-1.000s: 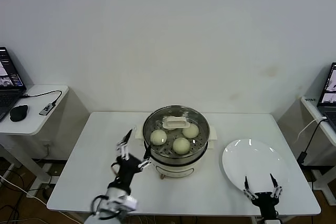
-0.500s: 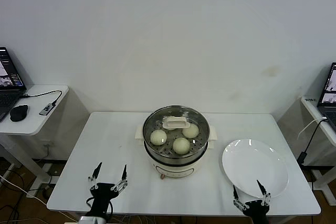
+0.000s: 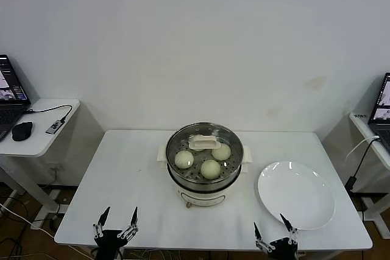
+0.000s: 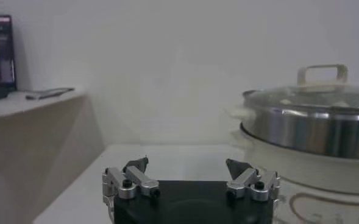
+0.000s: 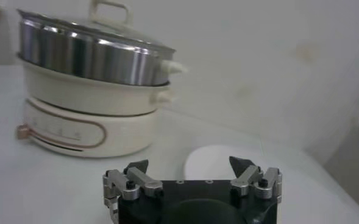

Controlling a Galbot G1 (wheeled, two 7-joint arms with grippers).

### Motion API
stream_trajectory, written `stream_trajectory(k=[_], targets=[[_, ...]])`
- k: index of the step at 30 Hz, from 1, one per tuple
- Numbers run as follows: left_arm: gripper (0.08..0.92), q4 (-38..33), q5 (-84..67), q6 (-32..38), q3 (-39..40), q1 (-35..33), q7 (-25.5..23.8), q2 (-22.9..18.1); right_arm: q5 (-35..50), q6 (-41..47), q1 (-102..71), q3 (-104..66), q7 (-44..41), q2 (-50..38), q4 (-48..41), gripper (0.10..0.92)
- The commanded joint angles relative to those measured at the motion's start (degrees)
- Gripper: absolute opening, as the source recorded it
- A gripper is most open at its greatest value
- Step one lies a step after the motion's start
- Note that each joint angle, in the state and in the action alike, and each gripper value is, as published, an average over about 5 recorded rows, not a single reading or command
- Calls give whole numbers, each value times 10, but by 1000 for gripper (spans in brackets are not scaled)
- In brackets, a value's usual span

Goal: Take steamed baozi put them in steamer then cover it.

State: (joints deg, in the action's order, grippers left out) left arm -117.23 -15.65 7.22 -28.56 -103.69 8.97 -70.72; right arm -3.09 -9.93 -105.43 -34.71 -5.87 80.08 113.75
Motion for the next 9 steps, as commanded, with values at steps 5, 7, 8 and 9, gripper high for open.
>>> stream_trajectory(k=[5, 7, 8, 9], targets=[[823, 0, -26, -16, -39, -23, -39, -11, 22, 12, -14, 17, -10, -10, 18, 823], [823, -1, -27, -15, -38, -28, -41, -12, 22, 12, -17, 18, -7, -8, 22, 823], [823, -1, -27, -15, -38, -30, -41, -12, 23, 11, -17, 18, -7, -7, 23, 823], [823, -1, -27, -15, -37, -31, -42, -12, 23, 11, -18, 18, -6, -7, 24, 823]])
